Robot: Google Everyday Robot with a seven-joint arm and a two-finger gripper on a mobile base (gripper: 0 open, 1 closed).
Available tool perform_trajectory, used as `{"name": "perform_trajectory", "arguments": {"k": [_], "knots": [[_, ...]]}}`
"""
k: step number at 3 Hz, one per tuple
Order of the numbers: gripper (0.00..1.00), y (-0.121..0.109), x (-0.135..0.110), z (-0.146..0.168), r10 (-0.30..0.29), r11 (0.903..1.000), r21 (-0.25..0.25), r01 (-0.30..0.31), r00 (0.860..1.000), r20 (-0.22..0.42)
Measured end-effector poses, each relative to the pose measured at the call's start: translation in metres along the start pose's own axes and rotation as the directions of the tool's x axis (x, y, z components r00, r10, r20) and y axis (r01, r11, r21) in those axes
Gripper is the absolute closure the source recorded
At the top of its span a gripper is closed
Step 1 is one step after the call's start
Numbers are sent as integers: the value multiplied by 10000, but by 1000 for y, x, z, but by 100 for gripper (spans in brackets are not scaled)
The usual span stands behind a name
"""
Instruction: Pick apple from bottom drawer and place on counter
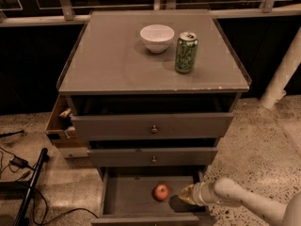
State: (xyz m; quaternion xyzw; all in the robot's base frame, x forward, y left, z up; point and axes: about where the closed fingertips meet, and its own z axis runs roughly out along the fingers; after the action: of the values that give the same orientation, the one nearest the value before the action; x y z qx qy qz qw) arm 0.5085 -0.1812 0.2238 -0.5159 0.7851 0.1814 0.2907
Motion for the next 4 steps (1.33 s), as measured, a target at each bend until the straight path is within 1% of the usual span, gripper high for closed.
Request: {"name": "perform_trajectory", "arguments": {"k": [1, 2, 3, 4], "knots": [[81, 2, 5, 13, 29, 10000, -63, -29, 10000, 91], [58, 5, 9, 35, 105, 9994, -327, -97, 9997, 240], [35, 5, 8, 54, 67, 9985, -541, -42, 9989, 457], [21, 2, 4, 70, -29, 9980, -620, 73, 9975, 705]]}}
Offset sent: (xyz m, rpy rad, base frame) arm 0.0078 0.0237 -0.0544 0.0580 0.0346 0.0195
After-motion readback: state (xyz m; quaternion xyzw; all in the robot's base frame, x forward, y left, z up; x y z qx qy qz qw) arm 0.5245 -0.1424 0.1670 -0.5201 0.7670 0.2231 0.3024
